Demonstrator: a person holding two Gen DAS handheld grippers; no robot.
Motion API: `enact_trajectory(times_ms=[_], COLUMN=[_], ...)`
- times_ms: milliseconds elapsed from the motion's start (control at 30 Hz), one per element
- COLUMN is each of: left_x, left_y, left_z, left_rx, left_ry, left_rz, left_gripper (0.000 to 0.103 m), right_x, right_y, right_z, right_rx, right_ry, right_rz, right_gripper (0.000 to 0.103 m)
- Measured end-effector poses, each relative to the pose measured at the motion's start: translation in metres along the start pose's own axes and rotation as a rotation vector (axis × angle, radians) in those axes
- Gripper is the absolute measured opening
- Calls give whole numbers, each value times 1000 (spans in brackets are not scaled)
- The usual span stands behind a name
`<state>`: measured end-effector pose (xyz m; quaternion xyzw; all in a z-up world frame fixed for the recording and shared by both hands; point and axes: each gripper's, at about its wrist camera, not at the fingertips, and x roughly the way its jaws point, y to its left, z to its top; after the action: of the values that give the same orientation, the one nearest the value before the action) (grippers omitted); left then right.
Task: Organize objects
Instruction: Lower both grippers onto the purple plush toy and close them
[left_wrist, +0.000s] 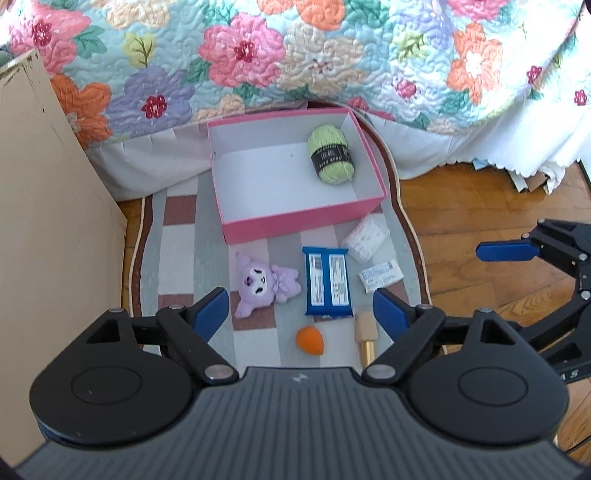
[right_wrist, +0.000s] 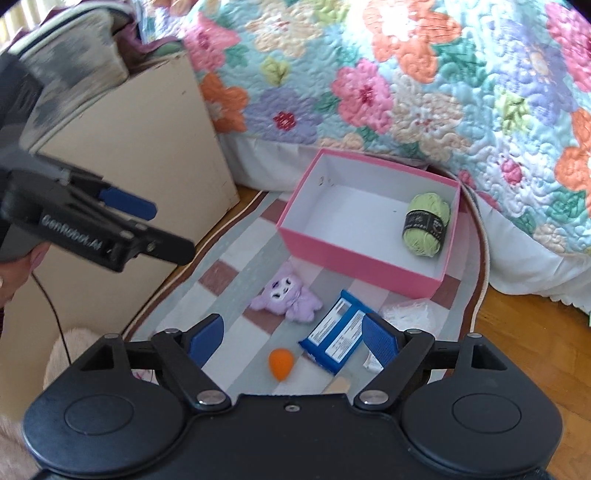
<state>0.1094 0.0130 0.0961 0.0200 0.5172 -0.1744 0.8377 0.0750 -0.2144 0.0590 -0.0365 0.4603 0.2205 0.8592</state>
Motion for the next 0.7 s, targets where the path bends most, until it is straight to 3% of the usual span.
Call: enact_trajectory(times_ms=[200,400,700], left_x=[12,32,79], left_y=[-3,9,44], left_z=[-10,-16,-24], left_rx=[37,5,-60], left_ry=[36,64,82], left_rz=[20,10,46], left_gripper=[87,89,89], right_x=[10,31,79], right_y=[9,15,15], right_z=[-8,-18,-33], right_rx=[-67,-101,-122], right_ry=[26,45,-13], right_rz=[0,42,134], right_gripper=[86,88,89])
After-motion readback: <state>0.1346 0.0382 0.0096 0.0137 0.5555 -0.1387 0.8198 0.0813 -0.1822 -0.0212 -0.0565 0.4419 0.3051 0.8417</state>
